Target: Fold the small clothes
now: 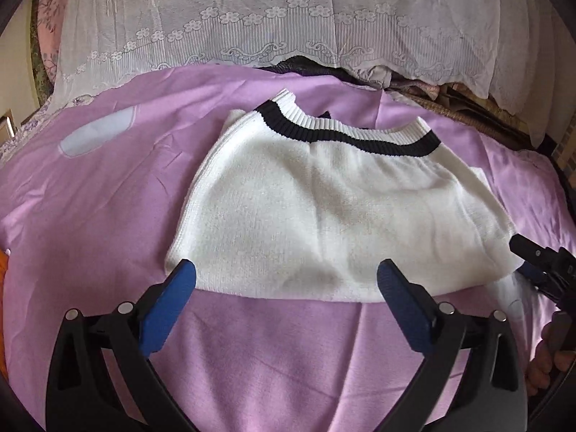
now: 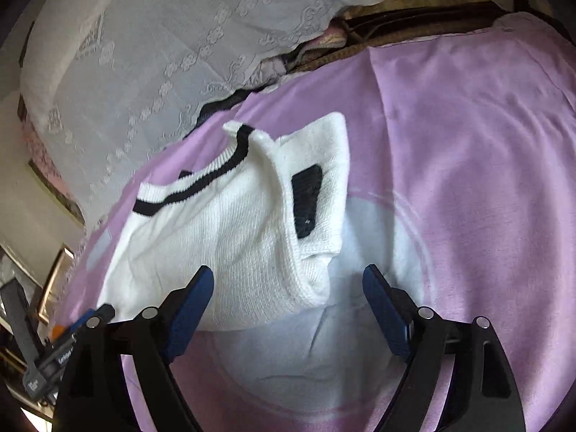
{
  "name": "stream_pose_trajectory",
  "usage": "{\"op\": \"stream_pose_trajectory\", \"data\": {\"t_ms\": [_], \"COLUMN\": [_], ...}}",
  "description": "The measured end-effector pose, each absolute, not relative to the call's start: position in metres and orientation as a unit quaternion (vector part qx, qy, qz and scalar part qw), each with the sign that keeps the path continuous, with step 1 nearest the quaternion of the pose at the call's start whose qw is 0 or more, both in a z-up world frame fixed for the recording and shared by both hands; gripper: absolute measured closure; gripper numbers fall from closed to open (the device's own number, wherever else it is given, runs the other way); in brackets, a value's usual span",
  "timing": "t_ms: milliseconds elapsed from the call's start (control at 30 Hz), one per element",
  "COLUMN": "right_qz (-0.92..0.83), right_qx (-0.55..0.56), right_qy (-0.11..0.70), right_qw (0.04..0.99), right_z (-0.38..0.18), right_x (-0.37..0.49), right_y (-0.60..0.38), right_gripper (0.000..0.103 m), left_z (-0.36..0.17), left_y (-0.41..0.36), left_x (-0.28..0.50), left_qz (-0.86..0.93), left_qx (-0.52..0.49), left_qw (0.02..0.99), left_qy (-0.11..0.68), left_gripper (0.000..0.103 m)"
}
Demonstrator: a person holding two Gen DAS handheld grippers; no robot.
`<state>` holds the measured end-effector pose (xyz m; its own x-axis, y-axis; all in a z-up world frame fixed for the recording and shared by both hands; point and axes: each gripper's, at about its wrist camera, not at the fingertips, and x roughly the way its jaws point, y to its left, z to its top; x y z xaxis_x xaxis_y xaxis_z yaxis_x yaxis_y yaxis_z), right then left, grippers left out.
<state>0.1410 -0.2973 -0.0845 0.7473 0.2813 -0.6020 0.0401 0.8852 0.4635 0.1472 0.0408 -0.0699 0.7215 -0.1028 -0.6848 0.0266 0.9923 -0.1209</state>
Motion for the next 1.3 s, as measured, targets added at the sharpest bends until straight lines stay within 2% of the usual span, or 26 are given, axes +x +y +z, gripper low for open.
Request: {"op": "stream_pose_trajectory", "data": {"t_ms": [67, 100, 133, 333, 400, 433, 533, 600, 633, 700, 733, 767, 1100, 1200, 1300], "right_qz": [0.083, 0.102, 0.12, 0.139, 0.111, 0.102, 0.097, 0.106, 0.104, 0.089, 0.078, 0.069, 0.091, 0.128, 0.133], "right_qx": [0.262, 0.279, 0.291, 0.268, 0.262, 0.274, 0.331, 0.36, 0.37, 0.371, 0.37, 0.37, 0.394, 0.407, 0.361], "right_qy": [0.315, 0.305, 0.298, 0.314, 0.338, 0.345, 0.35, 0.345, 0.338, 0.323, 0.316, 0.308, 0.334, 0.351, 0.396], "right_qw": [0.908, 0.905, 0.901, 0.9, 0.897, 0.892, 0.871, 0.86, 0.859, 0.866, 0.87, 0.874, 0.851, 0.833, 0.834], "right_z": [-0.077, -0.074, -0.072, -0.07, -0.078, -0.083, -0.094, -0.097, -0.096, -0.089, -0.086, -0.084, -0.101, -0.102, -0.099], "right_x": [0.138, 0.14, 0.144, 0.183, 0.197, 0.2, 0.202, 0.197, 0.193, 0.182, 0.176, 0.17, 0.171, 0.176, 0.185], "right_y": [-0.306, -0.307, -0.307, -0.285, -0.289, -0.295, -0.319, -0.327, -0.33, -0.337, -0.341, -0.346, -0.354, -0.346, -0.33], "right_gripper": [0.061, 0.066, 0.07, 0.071, 0.078, 0.09, 0.098, 0.097, 0.093, 0.069, 0.038, 0.031, 0.03, 0.024, 0.018], "left_z": [-0.065, -0.062, -0.06, -0.09, -0.094, -0.094, -0.093, -0.089, -0.087, -0.079, -0.076, -0.071, -0.057, -0.086, -0.088], "left_y": [0.036, 0.03, 0.024, -0.007, -0.011, -0.01, -0.009, -0.007, -0.007, -0.009, -0.011, -0.014, -0.038, -0.025, -0.011], "left_x": [0.145, 0.147, 0.151, 0.181, 0.182, 0.18, 0.177, 0.171, 0.167, 0.161, 0.159, 0.159, 0.195, 0.209, 0.213], "left_qz": [-0.06, -0.067, -0.066, -0.039, -0.034, -0.033, -0.035, -0.04, -0.042, -0.046, -0.046, -0.046, 0.026, 0.015, -0.01], "left_qx": [-0.069, -0.069, -0.062, -0.001, 0.013, 0.014, 0.013, 0.008, 0.006, 0.007, 0.009, 0.013, 0.026, 0.001, -0.046], "left_qw": [0.927, 0.928, 0.928, 0.91, 0.906, 0.908, 0.909, 0.912, 0.914, 0.919, 0.922, 0.924, 0.927, 0.913, 0.908], "left_qy": [0.363, 0.36, 0.36, 0.414, 0.421, 0.418, 0.415, 0.407, 0.403, 0.391, 0.385, 0.381, 0.374, 0.408, 0.416], "left_gripper": [0.005, 0.005, 0.005, 0.005, 0.004, 0.004, 0.004, 0.005, 0.005, 0.005, 0.005, 0.005, 0.005, 0.004, 0.004]}}
